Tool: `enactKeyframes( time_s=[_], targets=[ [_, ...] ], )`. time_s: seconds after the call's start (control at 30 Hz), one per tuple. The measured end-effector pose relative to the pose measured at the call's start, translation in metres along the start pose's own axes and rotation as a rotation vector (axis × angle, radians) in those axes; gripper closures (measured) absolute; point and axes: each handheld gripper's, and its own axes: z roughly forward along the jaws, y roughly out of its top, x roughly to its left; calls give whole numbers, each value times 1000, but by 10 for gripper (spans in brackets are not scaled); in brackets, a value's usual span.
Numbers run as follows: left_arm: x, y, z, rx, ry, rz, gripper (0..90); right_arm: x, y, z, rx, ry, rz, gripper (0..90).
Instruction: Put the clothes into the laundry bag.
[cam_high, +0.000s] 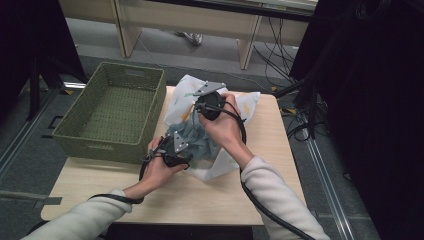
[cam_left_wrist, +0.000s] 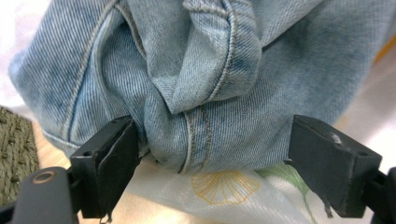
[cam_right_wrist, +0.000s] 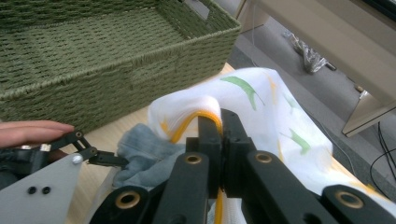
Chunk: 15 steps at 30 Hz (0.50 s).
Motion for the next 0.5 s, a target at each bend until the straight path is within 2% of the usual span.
enactKeyframes(
  time_s=[0.17,0.23,0.27,0.5],
  targets=[
    [-1,-4,-3,-24,23,-5,180,-3,-1,-1,-2,-6,-10,898],
    [-2,-5,-4,-17,29,-9,170,-3,-1,-2,-2,-8,-4,898],
    [-2,-5,-4,-17,21,-24,164,-4,-1,-2,-3,-8,-5,898],
    [3,-1,2,-9,8,-37,156,-3,-2,-2,-6,-11,-12,898]
  ],
)
